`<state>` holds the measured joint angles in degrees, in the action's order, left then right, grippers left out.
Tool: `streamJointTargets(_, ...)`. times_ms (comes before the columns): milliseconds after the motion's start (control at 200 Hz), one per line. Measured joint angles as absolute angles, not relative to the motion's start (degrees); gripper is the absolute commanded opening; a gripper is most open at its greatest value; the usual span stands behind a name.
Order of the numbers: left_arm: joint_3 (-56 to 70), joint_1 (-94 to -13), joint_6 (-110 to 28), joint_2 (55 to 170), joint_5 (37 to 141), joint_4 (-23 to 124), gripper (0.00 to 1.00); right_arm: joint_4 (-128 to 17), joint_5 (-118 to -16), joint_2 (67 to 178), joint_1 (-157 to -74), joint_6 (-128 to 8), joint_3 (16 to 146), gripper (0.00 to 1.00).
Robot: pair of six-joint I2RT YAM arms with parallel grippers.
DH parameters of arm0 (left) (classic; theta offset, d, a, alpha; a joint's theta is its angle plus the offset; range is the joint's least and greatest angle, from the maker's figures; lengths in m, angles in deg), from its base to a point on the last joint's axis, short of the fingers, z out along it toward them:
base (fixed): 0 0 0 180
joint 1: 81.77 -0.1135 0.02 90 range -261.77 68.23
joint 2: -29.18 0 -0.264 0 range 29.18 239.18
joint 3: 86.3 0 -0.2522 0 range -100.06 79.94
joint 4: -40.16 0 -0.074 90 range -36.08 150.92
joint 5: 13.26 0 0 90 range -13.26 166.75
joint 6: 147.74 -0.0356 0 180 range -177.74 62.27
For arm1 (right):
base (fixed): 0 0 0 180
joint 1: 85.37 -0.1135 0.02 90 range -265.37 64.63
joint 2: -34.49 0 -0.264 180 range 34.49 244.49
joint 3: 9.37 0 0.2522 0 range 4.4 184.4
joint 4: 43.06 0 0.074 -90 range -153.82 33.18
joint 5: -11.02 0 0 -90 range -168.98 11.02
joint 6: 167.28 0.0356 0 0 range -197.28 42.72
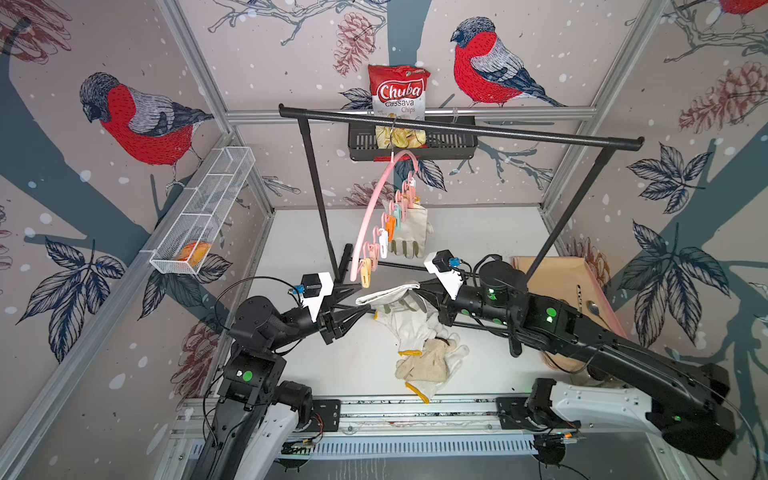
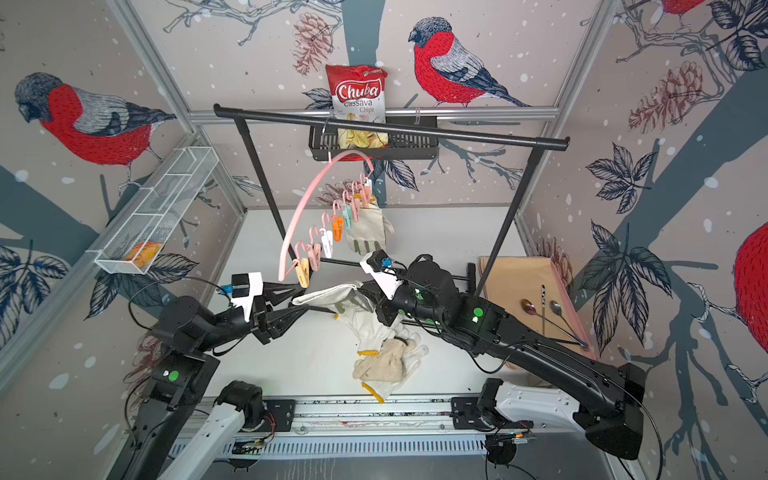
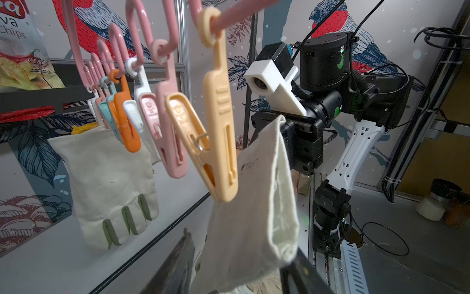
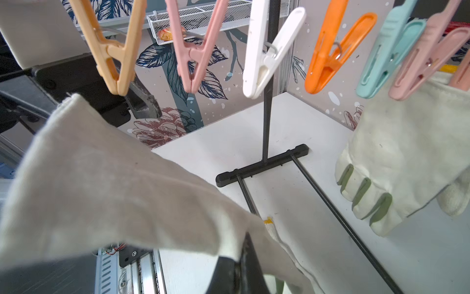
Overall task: Clip the gloves onto a hanger to dry
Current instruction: Pick up the glove from the center of the board.
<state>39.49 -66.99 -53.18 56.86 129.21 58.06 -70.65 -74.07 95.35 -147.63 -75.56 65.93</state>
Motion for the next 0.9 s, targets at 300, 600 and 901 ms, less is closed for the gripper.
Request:
streamJointTargets(300,39.52,-64.96,-52.02,58.17,129.21,57.34,0.0,-70.36,-74.4,96.38,-148.31,-75.43,66.74,0.0)
streamJointTargets(600,40.7,-64.76,-52.22,56.62,128.93,57.76,0.0,-70.14,-76.3,96.8,-148.2,-73.88,66.74,0.32)
streamJointTargets(901,41.64,-64.76,-58.55,59.9,122.46,67.11,0.0,-69.29,-80.72,92.97,-141.18,-65.49,65.1,0.47)
